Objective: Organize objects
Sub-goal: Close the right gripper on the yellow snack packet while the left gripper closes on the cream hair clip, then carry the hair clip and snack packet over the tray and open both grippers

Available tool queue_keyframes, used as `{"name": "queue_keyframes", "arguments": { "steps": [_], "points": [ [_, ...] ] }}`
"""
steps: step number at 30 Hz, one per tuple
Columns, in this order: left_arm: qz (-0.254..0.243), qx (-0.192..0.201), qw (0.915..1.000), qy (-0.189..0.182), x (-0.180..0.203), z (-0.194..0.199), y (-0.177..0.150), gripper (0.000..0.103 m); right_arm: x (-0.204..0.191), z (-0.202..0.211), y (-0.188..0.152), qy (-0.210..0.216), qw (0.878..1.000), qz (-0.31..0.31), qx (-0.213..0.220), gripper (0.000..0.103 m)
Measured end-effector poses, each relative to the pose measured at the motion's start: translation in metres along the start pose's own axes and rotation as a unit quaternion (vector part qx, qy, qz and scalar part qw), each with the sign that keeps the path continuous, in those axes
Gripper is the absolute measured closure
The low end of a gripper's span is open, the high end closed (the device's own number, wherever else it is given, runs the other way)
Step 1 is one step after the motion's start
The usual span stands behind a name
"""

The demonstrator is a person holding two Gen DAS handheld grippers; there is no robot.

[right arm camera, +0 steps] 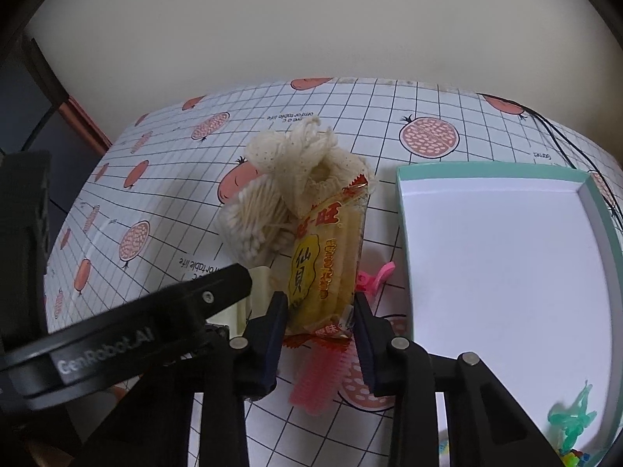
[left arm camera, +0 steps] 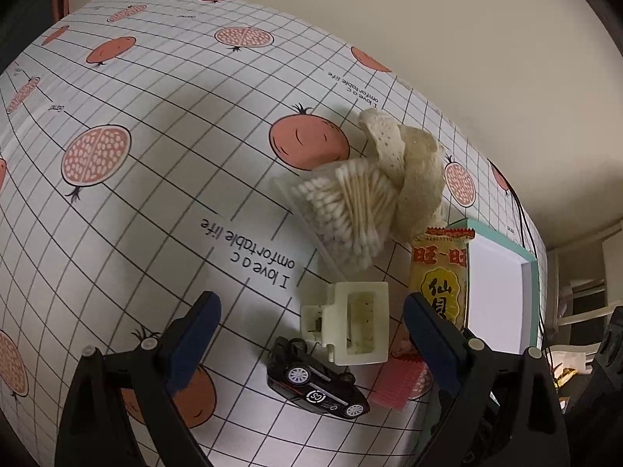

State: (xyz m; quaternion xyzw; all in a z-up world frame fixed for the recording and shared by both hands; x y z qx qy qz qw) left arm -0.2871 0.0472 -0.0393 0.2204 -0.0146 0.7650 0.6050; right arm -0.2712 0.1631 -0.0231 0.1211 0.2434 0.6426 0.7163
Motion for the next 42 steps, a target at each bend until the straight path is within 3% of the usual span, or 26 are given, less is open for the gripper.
{"name": "queue_keyframes", "arguments": {
  "steps": [12,19,25,27,28,29,32,42],
  "points": [
    [0.006,0.002,1.0,-0.001,0.005,-0.002,-0.005,0.009,0.013,0.02,0.005,0.003,1.0,-0.007,0.014,0.072],
    [-0.004,-0.002,1.0,0.0,0.011,-0.004,-0.011,0.015,0.027,0.032,0.008,0.007,0.999,-0.027,0.025,0.072],
    [-0.01,-0.012,0.9999,0.001,0.017,-0.008,-0.019,0.029,0.037,0.036,0.009,0.008,0.999,-0.039,0.028,0.072],
    [-0.015,-0.013,0.9998,0.002,0.019,-0.008,-0.021,0.041,0.04,0.037,0.01,0.011,0.999,-0.044,0.029,0.072],
    [-0.018,-0.013,0.9997,0.0,0.021,-0.008,-0.023,0.054,0.041,0.038,0.01,0.011,0.998,-0.045,0.029,0.072],
    [-0.022,-0.013,0.9997,0.001,0.023,-0.008,-0.024,0.056,0.041,0.038,0.009,0.011,0.998,-0.046,0.03,0.072],
    [-0.037,-0.006,0.9993,0.011,0.026,-0.006,-0.026,0.056,0.043,0.04,0.009,0.012,0.998,-0.048,0.031,0.072],
    [-0.034,0.027,0.999,-0.009,0.036,0.02,-0.014,0.056,0.051,0.052,0.013,0.017,0.997,-0.062,0.046,0.072]
  ]
}}
Point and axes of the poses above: each gripper's, at about its wrist camera, not at the fingertips, and z roughly against the way its jaws point, x to its right, y to its top, the point moved 9 cm from there along -z, roughly the way its jaws point, and after that the axes turned 6 degrees about z, right-handed, at the moved point
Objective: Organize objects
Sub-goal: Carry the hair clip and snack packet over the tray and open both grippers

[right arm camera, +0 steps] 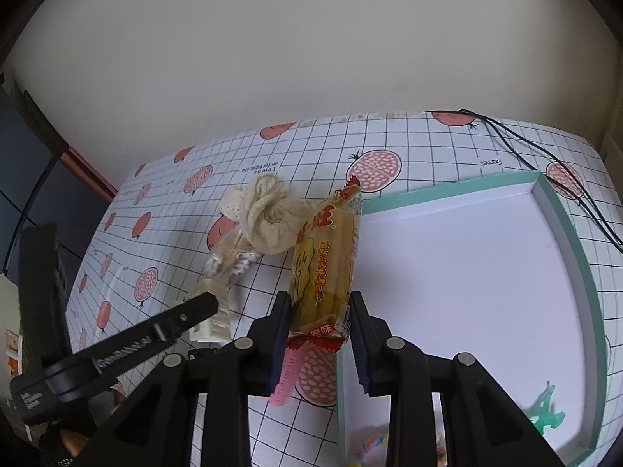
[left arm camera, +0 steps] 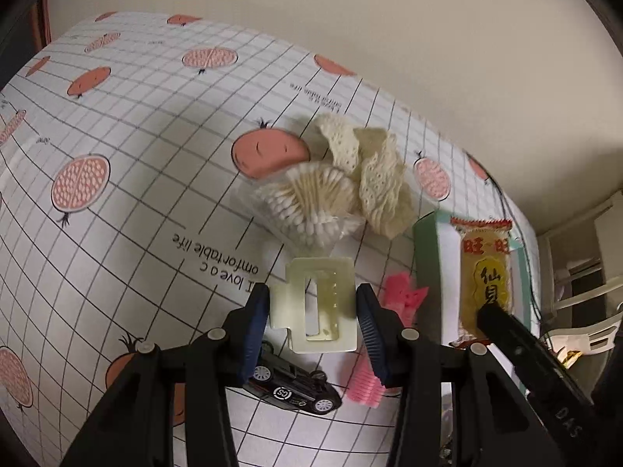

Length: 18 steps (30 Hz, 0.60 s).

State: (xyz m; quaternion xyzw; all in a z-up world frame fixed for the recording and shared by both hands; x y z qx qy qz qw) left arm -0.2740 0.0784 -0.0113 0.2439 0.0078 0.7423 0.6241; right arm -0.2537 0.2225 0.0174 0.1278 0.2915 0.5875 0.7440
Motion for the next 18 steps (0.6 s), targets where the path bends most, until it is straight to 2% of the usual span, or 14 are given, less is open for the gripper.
{"name": "queue_keyframes", "arguments": {
  "steps": [5,8,18],
  "points": [
    [-0.004,0.008,0.9998,-0.017,0.015,0.013,-0.007,0.056,0.013,0.008,0.002,-0.003,1.0,-0.013,0.008,0.072],
    [-0.012,0.007,0.9996,-0.025,0.024,-0.006,0.005,0.056,0.026,0.013,0.004,-0.009,1.0,-0.025,0.013,0.072],
    [-0.062,-0.009,0.9961,-0.063,0.085,-0.017,-0.029,0.056,0.093,0.025,-0.004,-0.053,0.996,-0.071,0.008,0.072]
  ]
}}
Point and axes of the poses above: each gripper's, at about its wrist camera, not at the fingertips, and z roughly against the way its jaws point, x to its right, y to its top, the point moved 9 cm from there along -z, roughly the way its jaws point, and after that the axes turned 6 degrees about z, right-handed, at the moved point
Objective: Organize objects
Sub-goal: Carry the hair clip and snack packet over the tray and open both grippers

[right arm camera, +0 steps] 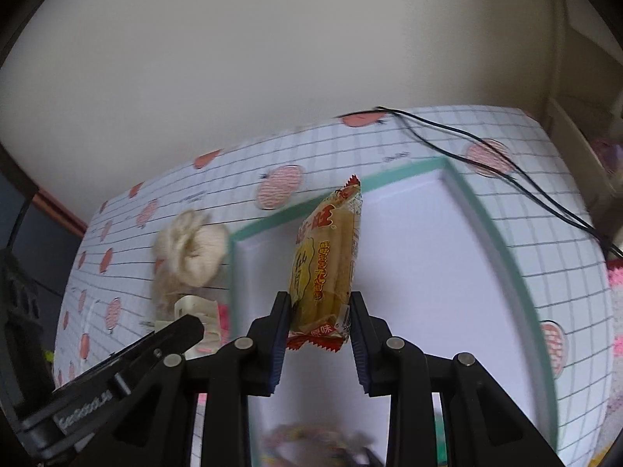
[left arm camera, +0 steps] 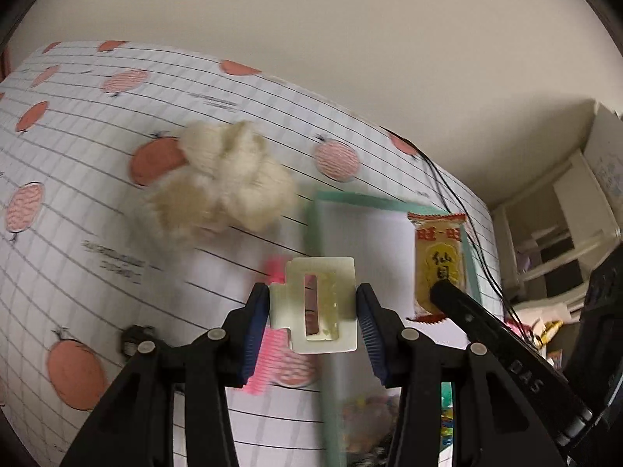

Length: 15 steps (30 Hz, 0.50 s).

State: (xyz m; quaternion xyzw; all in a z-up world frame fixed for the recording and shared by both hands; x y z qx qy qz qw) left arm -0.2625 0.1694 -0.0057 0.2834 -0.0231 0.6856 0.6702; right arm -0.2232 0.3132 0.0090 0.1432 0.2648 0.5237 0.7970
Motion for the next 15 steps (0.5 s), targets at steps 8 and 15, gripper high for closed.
{"name": "queue_keyframes", "arguments": {
  "steps": [8,15],
  "points": [
    [-0.042,-0.019,0.9986,-0.028,0.042,-0.023,-0.027,0.056,0.059,0.006,-0.006,-0.04,0.999,-0.024,-0.006,0.072],
    [-0.052,-0.03,0.9976,-0.034,0.052,-0.041,-0.039,0.056,0.081,0.0,-0.015,-0.039,0.998,-0.045,-0.021,0.071]
  ]
}}
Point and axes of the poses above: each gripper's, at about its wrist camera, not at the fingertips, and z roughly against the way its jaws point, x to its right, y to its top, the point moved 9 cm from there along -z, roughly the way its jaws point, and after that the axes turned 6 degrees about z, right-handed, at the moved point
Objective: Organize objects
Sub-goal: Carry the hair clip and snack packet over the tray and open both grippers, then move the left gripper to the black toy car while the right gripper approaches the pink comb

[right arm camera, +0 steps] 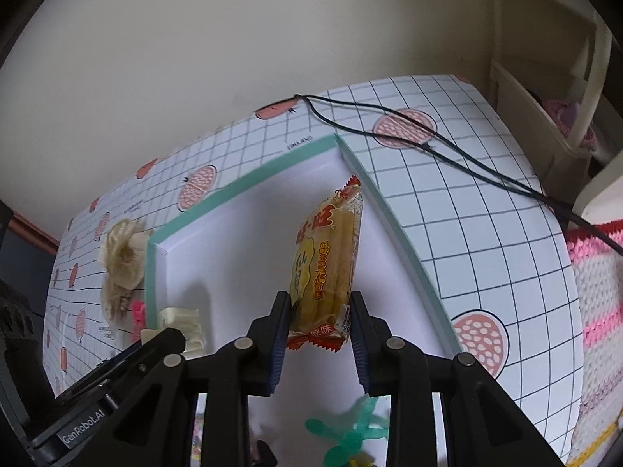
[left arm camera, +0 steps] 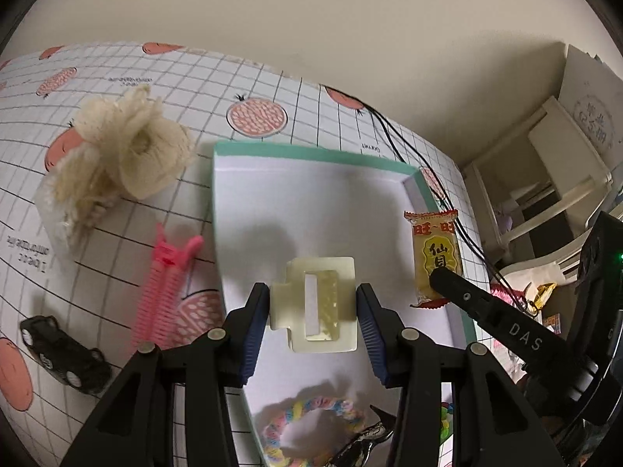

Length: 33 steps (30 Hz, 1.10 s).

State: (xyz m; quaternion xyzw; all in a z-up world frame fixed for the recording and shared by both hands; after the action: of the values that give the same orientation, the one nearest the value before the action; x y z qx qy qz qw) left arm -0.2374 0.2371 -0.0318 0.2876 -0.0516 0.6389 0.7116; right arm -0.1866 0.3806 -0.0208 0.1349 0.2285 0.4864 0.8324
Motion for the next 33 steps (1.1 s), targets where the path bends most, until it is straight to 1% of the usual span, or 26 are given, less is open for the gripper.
{"name": "queue_keyframes", "arguments": {
  "steps": [5,12,17,18,20,22,28,33],
  "points": [
    [-0.006,-0.006,0.9999,0.008,0.0,-0.008,-0.005,0.055,0.004,-0.006,-0.005,0.005,1.0,-0.01,-0.009,0.071],
    [0.0,-0.018,0.9997,0.018,-0.005,-0.016,-0.01,0.056,0.004,-0.011,-0.008,0.001,1.0,-0.008,-0.017,0.069],
    [0.001,-0.022,0.9996,0.018,-0.006,-0.016,-0.01,0.055,0.005,-0.011,-0.009,-0.004,1.0,-0.009,-0.022,0.069],
    [0.0,-0.021,0.9996,0.019,-0.006,-0.015,-0.01,0.055,0.005,-0.01,-0.009,-0.004,1.0,-0.009,-0.021,0.069],
    [0.0,-0.02,0.9996,0.018,-0.005,-0.013,-0.008,0.051,0.006,-0.009,-0.008,-0.006,1.0,-0.01,-0.019,0.067],
    [-0.001,-0.02,0.9997,0.016,-0.003,-0.01,-0.006,0.048,0.007,-0.007,-0.007,-0.007,1.0,-0.01,-0.018,0.067],
    [-0.004,-0.013,0.9996,0.023,-0.001,0.002,0.001,0.048,0.008,0.005,-0.001,-0.009,1.0,-0.013,-0.006,0.067],
    [-0.013,0.01,0.9995,0.027,0.002,0.021,0.012,0.048,-0.002,0.024,0.01,-0.009,1.0,0.002,0.017,0.067]
  ]
}}
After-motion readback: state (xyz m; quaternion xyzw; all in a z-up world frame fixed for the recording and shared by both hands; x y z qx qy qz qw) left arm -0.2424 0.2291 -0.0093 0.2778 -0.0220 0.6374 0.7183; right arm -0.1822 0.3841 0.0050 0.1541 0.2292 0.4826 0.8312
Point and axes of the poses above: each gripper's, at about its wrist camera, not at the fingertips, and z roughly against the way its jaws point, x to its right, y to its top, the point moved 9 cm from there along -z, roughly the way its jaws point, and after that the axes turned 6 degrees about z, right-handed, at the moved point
